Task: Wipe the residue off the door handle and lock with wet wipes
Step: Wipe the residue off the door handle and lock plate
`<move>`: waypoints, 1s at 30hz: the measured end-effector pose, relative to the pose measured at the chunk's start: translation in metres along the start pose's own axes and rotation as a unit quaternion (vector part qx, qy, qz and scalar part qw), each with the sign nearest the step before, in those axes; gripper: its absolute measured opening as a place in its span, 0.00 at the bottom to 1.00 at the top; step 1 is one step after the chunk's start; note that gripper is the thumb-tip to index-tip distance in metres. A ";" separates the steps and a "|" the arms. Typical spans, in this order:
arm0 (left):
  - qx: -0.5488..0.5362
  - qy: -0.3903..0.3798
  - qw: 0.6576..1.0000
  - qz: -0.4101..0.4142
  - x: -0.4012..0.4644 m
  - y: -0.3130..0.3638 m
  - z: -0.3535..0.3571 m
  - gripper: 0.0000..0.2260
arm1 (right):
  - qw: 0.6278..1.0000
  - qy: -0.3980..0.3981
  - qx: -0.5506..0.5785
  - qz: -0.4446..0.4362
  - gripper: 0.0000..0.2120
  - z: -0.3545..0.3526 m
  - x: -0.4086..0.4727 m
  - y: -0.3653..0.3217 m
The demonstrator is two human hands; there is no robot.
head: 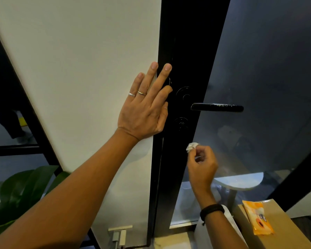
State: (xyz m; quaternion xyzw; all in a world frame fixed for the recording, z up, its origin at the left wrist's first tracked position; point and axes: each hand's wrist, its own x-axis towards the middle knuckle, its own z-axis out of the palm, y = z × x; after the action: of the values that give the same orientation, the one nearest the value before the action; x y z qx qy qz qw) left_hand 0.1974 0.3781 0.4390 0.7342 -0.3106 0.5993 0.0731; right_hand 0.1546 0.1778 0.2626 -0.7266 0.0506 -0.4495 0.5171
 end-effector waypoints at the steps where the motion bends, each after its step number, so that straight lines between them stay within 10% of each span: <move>1: 0.002 -0.001 1.000 0.001 0.000 0.000 0.000 0.16 | 1.000 -0.012 -0.006 -0.014 0.06 0.007 -0.004 -0.006; 8: 0.005 -0.008 1.000 0.006 0.000 -0.002 0.000 0.16 | 0.985 -0.164 -0.044 -0.021 0.10 0.049 -0.050 -0.023; 15: -0.003 -0.017 1.000 0.004 0.001 -0.002 0.000 0.15 | 0.980 -0.087 -0.088 0.157 0.06 -0.004 -0.026 0.012; 20: 0.004 -0.042 0.999 0.008 -0.001 -0.004 -0.001 0.14 | 0.995 -0.086 -0.029 0.034 0.09 0.007 -0.003 -0.021; 26: -0.005 -0.055 0.998 0.007 0.001 -0.001 -0.004 0.15 | 0.984 0.000 0.036 0.172 0.08 -0.014 0.015 -0.034; 30: -0.092 -0.053 0.991 -0.086 -0.011 0.023 -0.008 0.11 | 0.982 -0.080 0.009 0.171 0.07 -0.038 -0.012 -0.044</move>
State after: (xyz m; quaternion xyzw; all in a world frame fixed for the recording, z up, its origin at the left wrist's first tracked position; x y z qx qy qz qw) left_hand 0.1776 0.3677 0.4249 0.7794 -0.3034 0.5195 0.1750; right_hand 0.1036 0.1774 0.2925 -0.7363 0.1282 -0.2956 0.5950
